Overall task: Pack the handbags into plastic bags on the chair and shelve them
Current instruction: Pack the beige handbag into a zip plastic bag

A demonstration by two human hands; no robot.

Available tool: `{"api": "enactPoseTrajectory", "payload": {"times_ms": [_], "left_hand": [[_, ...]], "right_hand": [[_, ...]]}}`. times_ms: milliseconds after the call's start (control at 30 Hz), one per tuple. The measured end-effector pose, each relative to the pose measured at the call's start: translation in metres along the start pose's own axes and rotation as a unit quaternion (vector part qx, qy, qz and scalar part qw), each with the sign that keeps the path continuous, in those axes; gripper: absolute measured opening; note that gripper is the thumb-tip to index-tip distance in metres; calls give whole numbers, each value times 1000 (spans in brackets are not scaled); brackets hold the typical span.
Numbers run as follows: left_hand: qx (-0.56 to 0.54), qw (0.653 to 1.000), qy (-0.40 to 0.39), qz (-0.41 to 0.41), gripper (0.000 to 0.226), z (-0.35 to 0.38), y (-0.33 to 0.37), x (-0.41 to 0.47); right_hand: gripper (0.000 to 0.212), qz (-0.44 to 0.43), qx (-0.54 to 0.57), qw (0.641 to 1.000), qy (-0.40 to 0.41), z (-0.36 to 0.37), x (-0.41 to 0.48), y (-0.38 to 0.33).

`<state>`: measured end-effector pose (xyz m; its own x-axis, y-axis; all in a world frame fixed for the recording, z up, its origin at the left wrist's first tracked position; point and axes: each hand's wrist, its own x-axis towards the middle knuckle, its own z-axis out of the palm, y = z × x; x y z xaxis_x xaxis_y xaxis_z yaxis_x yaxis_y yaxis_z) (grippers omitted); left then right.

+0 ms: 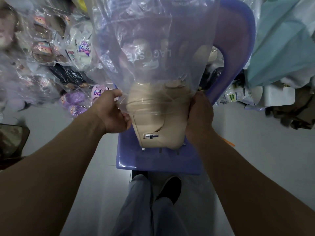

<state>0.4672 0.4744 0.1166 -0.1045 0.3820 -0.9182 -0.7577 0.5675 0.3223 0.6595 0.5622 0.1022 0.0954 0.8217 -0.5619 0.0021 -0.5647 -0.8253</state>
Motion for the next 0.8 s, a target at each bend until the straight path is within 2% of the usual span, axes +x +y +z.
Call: {"api": "enactPoseTrajectory", "payload": {"times_ms": [67, 100, 167, 233, 300, 400, 433, 533, 567, 633, 733, 800], "left_hand": [[57, 998, -1, 14, 25, -1, -3, 3], [79, 996, 1, 40, 26, -2, -4, 7], [122, 985, 20, 122, 20, -6, -5, 15], [125, 977, 37, 168, 16, -7, -4, 21], [97, 980, 7, 173, 30, 1, -1, 20], [68, 985, 9, 161, 31, 16, 1, 18], [55, 989, 9, 140, 32, 17, 2, 20], [53, 998, 7, -16, 16, 13, 3, 20], [67, 997, -3, -43, 16, 13, 3, 17], [91, 995, -35, -8, 31, 15, -2, 15], [87, 993, -51, 68, 48, 20, -8, 11], [61, 992, -29, 107, 39, 19, -8, 17]], "right_hand": [[40, 18, 14, 1000, 5, -2, 5, 1], [36, 28, 22, 999, 7, -2, 5, 0], [20, 34, 27, 999, 8, 0, 4, 0], [21, 38, 30, 999, 11, 3, 3, 2], [26, 22, 12, 1000, 9, 4, 4, 3], [31, -2, -29, 1000, 1, 6, 3, 6], [31, 3, -23, 1000, 5, 7, 1, 6], [32, 14, 8, 1000, 16, 7, -3, 5], [34, 7, 14, 1000, 18, 7, -3, 5], [34, 1, 26, 999, 21, 7, -2, 4], [19, -18, 45, 999, 16, 11, 0, -1], [15, -33, 43, 998, 13, 12, 4, -4]]}}
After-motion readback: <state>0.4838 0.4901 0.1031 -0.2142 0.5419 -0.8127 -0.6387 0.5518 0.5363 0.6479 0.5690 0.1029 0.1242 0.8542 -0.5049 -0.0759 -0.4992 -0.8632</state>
